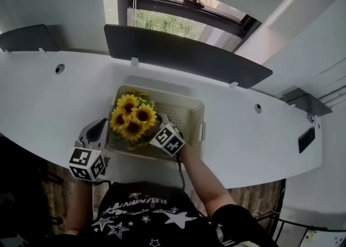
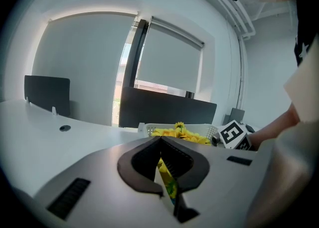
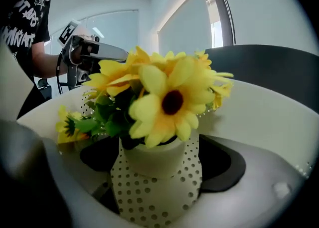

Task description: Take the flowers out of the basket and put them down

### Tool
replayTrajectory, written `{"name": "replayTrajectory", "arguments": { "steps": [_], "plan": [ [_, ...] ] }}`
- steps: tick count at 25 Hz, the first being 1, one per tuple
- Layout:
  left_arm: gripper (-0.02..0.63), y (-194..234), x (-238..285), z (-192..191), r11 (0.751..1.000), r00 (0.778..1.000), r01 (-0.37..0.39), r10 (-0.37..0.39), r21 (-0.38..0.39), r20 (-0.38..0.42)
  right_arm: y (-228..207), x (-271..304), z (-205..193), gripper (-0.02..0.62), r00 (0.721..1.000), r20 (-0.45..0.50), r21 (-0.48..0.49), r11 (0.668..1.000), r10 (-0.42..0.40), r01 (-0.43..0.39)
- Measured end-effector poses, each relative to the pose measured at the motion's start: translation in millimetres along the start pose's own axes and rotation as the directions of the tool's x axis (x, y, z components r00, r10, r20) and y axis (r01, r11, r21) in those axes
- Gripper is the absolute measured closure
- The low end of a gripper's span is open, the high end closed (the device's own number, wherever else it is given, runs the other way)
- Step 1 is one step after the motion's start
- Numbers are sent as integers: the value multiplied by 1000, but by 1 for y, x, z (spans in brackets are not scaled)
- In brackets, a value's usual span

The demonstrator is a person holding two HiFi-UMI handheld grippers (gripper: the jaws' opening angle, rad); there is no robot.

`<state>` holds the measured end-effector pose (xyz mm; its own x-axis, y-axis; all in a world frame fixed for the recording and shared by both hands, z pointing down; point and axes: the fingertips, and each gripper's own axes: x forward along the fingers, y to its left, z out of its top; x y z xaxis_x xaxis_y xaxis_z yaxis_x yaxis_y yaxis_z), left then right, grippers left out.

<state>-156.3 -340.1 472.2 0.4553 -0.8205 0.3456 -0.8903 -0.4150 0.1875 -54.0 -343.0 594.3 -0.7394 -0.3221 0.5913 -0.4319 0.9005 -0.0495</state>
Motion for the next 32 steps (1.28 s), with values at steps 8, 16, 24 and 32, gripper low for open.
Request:
{"name": "replayTrajectory", "arguments": {
  "steps": [8,16,24,32],
  "plan": [
    [597,1,3,-5,1000,1000,17,-17,-26,-8,2,12,5,129,997,74,15,999,35,-36],
    [597,2,9,-13,998,999,37,-38,-54,-15,4,31,-9,77,999,21,-14,999,38,-37],
    [597,-2,9,-19,997,999,43,-45,-70,-27,11,45,9,64,991,124,-66,997,58,-50],
    [597,2,5,-21,996,999,30,-32,-79,-30,13,51,12,51,991,117,-65,996,67,-59]
  ]
}}
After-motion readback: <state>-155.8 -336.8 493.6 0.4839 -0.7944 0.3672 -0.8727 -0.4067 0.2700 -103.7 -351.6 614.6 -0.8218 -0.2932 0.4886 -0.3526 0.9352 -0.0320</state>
